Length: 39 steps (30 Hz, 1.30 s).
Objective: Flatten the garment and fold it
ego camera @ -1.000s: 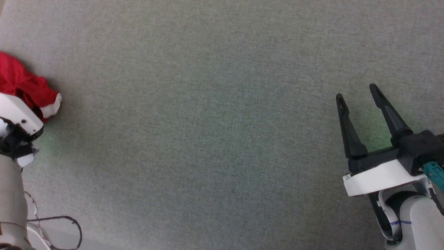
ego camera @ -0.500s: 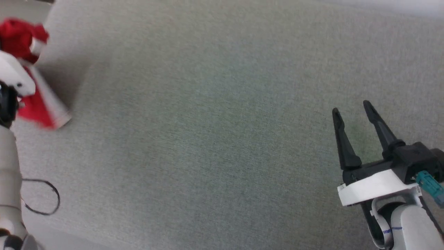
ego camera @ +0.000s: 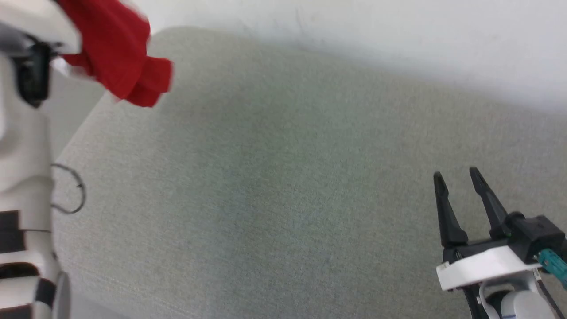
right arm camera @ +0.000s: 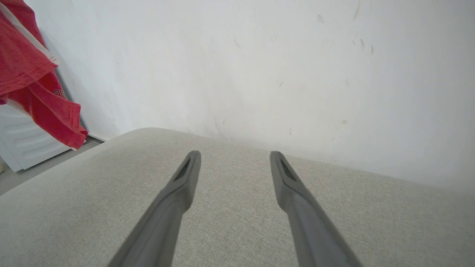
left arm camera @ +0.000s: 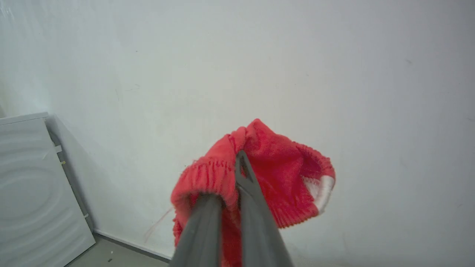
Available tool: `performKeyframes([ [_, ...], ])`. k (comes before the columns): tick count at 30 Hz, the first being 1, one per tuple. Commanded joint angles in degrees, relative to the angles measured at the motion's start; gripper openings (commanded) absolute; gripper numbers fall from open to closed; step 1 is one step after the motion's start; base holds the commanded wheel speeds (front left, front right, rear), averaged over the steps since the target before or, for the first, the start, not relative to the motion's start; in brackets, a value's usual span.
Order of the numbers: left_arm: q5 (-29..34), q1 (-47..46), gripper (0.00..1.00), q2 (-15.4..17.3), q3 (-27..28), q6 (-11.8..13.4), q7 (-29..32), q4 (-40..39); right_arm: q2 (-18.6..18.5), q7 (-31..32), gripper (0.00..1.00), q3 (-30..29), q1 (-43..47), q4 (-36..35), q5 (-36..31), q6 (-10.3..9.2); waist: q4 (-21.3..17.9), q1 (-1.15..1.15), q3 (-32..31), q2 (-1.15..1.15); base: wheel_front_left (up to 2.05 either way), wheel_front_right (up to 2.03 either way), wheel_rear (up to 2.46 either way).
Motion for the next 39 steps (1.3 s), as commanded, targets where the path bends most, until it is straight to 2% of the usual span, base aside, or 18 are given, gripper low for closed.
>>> performKeyframes([
  [1, -0.5, -0.3, 0.0, -1.2, -1.1, -0.4, -0.1, -1.5, 0.1, -0.5, 1.0, -0.4, 0.9, 0.3, 0.6, -0.04, 0.7, 0.02, -4.0, 0.0, 0.0, 0.0, 0.0],
  [6, -2.8, 3.0, 0.0, -4.8, -5.2, -0.8, 2.3, -9.1, 0.1, -1.2, 1.0, -1.1, 2.2, 1.0, 1.8, -0.04, -1.8, 0.02, -6.3, 0.0, 0.0, 0.0, 0.0],
  [10, -4.8, 7.6, 0.0, -7.7, -8.8, -0.9, 5.0, -16.6, 0.1, -1.5, 1.0, -1.1, 2.9, 1.4, 2.2, -0.04, -5.4, 0.02, -7.4, 0.0, 0.0, 0.0, 0.0],
  [19, -9.4, 19.9, 0.0, -13.5, -14.7, -0.4, 10.3, -34.0, 0.1, -1.5, 1.0, -1.1, 3.5, 1.5, 2.8, -0.04, -18.0, 0.02, -7.9, 0.0, 0.0, 0.0, 0.0],
  [23, -10.0, 26.1, 0.0, -14.5, -16.9, 0.7, 11.7, -38.8, 0.1, -1.2, 1.0, -1.6, 3.6, 0.9, 2.8, -0.04, -23.1, 0.02, -6.5, 0.0, 0.0, 0.0, 0.0],
  [29, -11.5, 38.2, 0.0, -14.6, -18.2, 3.3, 12.8, -37.5, 0.1, -0.5, 1.0, -1.9, 4.2, 0.5, 2.6, -0.04, -27.8, 0.02, -5.2, 0.0, 0.0, 0.0, 0.0],
  [35, -13.6, 53.9, 0.0, -14.7, -16.8, 8.1, 10.8, -28.9, 0.1, -0.2, 1.0, -1.3, 4.7, 0.1, 2.8, -0.04, -30.6, 0.02, -4.8, 0.0, 0.0, 0.0, 0.0],
  [37, -13.6, 57.1, 0.0, -14.8, -17.2, 8.6, 9.4, -26.5, 0.1, -0.2, 1.0, -1.5, 5.0, -0.2, 2.8, -0.04, -30.5, 0.02, -4.6, 0.0, 0.0, 0.0, 0.0],
  [38, -13.6, 58.1, 0.31, -15.0, -17.6, 8.5, 8.6, -25.5, 0.1, -0.1, 1.0, -1.7, 5.2, -0.2, 2.7, -0.04, -30.3, 0.02, -4.8, 0.0, 0.0, 0.0, 0.0],
  [39, -13.5, 58.9, 1.0, -15.2, -18.0, 8.4, 7.8, -24.7, 0.1, 0.0, 1.0, -1.6, 5.4, -0.2, 2.5, -0.04, -30.0, 0.02, -5.0, 0.0, 0.0, 0.0, 0.0],
])
